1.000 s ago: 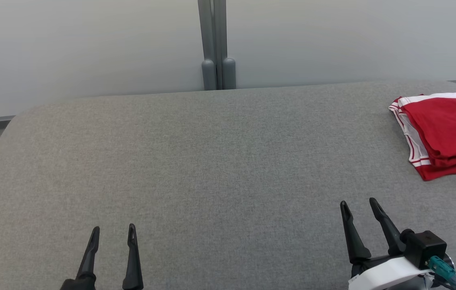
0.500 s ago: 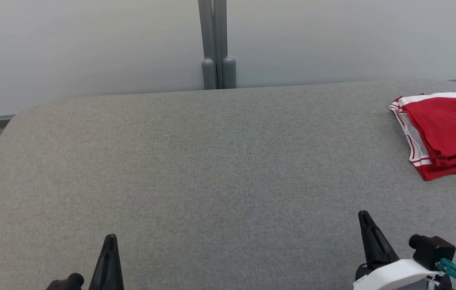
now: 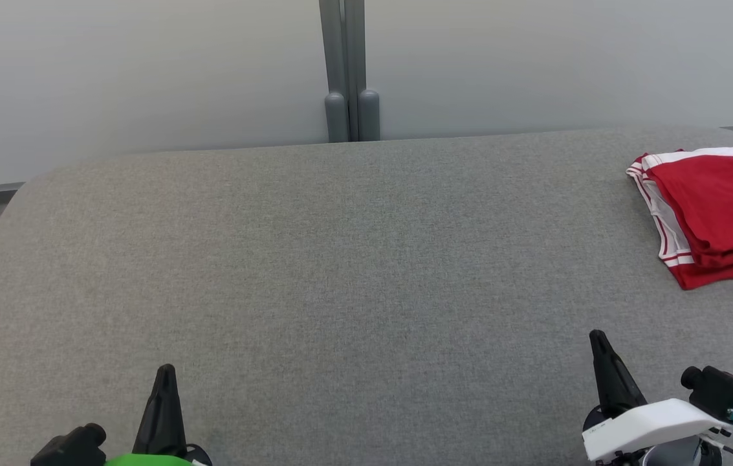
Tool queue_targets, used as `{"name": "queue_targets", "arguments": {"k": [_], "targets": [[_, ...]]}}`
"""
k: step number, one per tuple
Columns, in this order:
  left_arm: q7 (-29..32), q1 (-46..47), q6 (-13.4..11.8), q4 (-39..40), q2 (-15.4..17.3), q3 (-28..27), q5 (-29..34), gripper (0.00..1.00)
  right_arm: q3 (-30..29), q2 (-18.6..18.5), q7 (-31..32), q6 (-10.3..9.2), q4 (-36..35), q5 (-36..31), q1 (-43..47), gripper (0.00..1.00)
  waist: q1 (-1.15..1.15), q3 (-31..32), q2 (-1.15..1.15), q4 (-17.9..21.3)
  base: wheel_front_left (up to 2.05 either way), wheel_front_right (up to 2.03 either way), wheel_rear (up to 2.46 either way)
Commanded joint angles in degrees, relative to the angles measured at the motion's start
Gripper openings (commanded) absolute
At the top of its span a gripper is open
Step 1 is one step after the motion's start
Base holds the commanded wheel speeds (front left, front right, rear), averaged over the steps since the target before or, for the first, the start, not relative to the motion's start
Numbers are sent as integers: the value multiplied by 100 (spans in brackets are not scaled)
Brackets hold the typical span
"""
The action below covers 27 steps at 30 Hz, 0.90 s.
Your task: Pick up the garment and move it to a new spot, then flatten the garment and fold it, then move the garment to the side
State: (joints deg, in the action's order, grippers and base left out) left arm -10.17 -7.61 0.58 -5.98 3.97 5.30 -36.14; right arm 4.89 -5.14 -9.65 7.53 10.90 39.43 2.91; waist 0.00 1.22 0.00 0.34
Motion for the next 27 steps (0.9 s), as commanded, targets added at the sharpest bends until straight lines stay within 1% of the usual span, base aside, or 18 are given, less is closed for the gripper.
{"name": "queue_targets", "arguments": {"k": [1,13,27], "targets": [[36,191,48,33,52,-50,-245,0,-49,-38,46,-1,-56,235,-186,0,0,-2,0,-1,0,0,0],[256,408,163,-102,91,-163,-1256,0,-184,-35,273,-2,1,1166,-318,0,0,-19,0,-5,0,0,0],[492,621,282,-239,116,-302,-2270,0,-337,-21,519,-3,62,2105,-447,0,0,-38,0,-9,0,0,0]]}}
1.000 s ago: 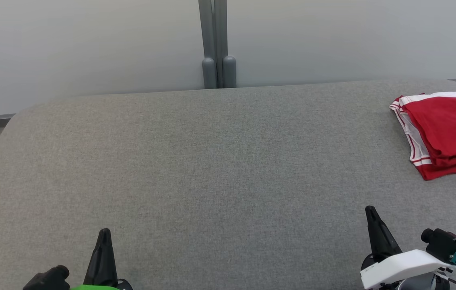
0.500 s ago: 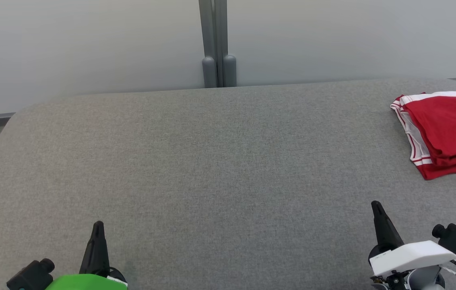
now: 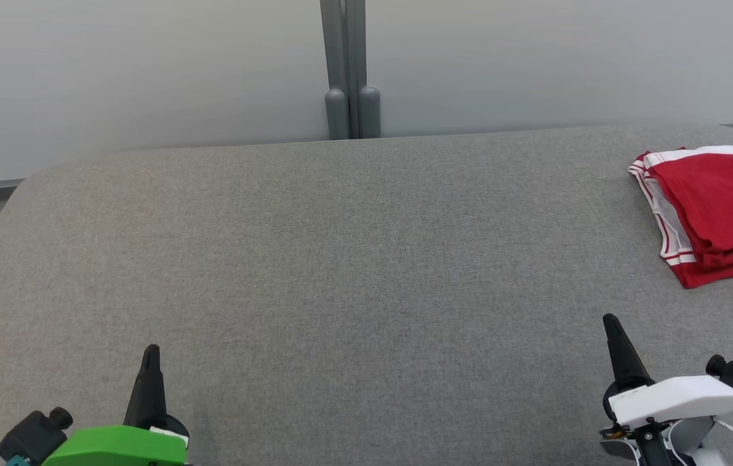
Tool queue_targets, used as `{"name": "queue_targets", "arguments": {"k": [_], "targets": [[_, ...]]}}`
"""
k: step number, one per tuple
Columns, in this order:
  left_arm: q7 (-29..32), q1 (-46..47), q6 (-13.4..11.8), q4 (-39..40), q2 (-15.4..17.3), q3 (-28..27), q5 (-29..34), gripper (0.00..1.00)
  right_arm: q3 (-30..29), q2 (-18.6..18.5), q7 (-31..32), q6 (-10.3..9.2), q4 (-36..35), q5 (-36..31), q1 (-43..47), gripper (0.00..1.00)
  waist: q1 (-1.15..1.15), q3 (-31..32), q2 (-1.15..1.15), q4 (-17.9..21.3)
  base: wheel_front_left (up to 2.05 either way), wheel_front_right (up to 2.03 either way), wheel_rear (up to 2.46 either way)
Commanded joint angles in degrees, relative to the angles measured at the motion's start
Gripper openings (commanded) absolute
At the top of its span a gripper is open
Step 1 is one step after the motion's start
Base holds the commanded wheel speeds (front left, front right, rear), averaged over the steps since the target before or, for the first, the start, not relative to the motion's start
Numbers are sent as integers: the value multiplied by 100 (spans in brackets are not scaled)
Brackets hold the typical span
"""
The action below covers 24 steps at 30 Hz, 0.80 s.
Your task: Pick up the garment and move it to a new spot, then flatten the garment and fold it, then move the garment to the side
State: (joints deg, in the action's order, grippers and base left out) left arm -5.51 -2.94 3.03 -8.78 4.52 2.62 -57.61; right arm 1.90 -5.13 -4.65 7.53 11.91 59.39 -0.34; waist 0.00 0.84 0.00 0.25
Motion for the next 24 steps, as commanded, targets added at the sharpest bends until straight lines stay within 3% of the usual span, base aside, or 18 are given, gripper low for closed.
{"name": "queue_targets", "arguments": {"k": [1,24], "targets": [[42,169,47,29,62,-44,-203,0,-49,-20,39,-3,-35,178,-134,0,0,-2,0,-1,0,0,0],[417,481,215,-184,67,-280,-1631,0,-294,20,416,-3,59,1504,-322,0,0,-35,0,-9,0,0,0]]}}
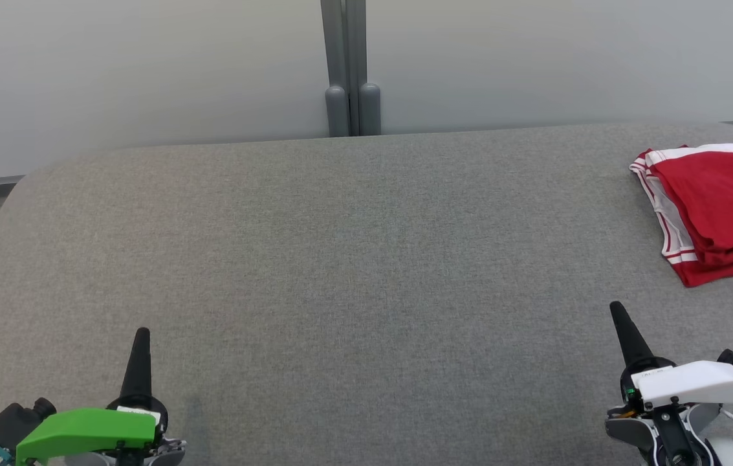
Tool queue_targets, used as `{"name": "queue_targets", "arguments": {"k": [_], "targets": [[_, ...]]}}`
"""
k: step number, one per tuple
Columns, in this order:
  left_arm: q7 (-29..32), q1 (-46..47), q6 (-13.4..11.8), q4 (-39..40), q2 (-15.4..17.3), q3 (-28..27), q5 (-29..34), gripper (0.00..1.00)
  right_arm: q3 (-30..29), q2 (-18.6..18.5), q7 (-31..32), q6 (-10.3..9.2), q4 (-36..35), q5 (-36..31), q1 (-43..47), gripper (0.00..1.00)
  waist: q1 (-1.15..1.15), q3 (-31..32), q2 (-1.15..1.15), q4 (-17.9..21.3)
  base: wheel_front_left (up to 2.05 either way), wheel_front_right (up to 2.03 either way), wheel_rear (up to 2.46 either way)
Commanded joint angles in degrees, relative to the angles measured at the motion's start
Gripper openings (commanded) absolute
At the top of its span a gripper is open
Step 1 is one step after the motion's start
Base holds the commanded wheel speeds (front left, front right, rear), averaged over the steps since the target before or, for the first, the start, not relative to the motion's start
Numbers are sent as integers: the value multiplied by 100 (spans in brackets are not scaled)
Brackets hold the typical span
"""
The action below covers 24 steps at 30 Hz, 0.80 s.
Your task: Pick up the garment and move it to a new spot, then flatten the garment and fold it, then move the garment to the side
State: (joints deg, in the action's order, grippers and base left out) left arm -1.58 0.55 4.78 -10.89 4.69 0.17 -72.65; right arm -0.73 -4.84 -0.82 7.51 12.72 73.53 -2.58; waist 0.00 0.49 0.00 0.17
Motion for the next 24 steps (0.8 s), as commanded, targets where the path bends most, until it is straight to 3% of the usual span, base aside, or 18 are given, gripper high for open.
{"name": "queue_targets", "arguments": {"k": [1,24], "targets": [[39,142,46,19,51,-44,-167,0,-39,-7,45,-1,-17,134,-105,0,0,-2,0,-1,0,0,0],[343,385,180,-157,30,-253,-1247,0,-247,37,347,0,58,1143,-259,0,0,-33,0,-8,0,0,0]]}}
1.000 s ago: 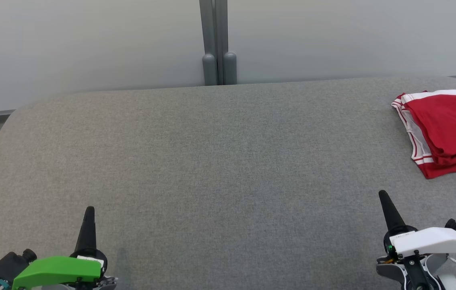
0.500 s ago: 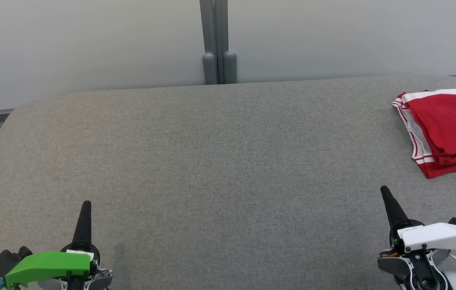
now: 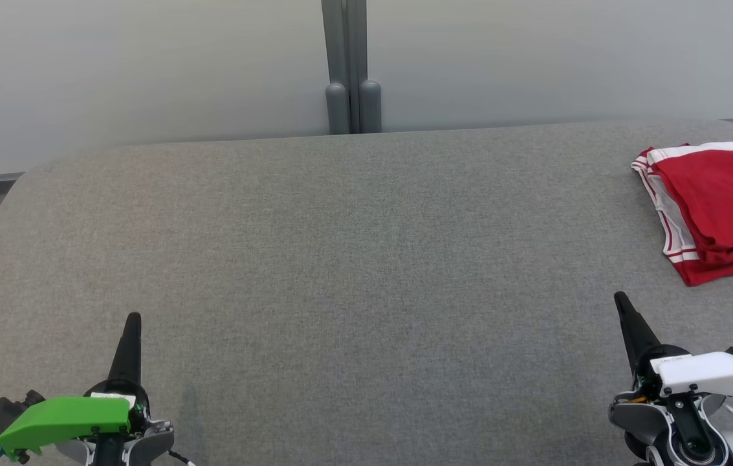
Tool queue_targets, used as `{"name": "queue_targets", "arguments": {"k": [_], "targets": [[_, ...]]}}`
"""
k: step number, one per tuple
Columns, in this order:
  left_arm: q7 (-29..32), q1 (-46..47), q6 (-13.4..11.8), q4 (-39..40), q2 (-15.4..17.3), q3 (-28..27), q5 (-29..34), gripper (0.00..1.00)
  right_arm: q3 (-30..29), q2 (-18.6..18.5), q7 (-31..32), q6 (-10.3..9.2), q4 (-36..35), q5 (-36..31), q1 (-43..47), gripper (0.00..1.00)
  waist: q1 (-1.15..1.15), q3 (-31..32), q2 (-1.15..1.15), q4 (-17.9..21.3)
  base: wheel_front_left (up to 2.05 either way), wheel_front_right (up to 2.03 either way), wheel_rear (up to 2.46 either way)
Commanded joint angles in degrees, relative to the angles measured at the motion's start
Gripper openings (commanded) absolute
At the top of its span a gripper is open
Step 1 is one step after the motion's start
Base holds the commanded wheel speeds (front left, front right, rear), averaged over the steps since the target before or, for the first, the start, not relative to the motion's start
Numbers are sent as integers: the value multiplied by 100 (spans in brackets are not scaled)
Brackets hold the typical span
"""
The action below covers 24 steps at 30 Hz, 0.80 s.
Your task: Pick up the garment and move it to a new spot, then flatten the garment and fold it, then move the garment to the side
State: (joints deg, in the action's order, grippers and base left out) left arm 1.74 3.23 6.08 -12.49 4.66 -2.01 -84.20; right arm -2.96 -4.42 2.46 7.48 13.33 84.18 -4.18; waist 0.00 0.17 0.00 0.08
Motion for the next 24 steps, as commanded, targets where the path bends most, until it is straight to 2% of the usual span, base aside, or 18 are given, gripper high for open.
{"name": "queue_targets", "arguments": {"k": [1,24], "targets": [[30,128,57,-6,30,-46,-139,0,-33,-2,38,3,1,123,-104,0,0,-2,0,0,0,0,0],[299,328,162,-153,1,-232,-1025,0,-215,46,303,2,65,952,-224,0,0,-33,0,-8,0,0,0]]}}
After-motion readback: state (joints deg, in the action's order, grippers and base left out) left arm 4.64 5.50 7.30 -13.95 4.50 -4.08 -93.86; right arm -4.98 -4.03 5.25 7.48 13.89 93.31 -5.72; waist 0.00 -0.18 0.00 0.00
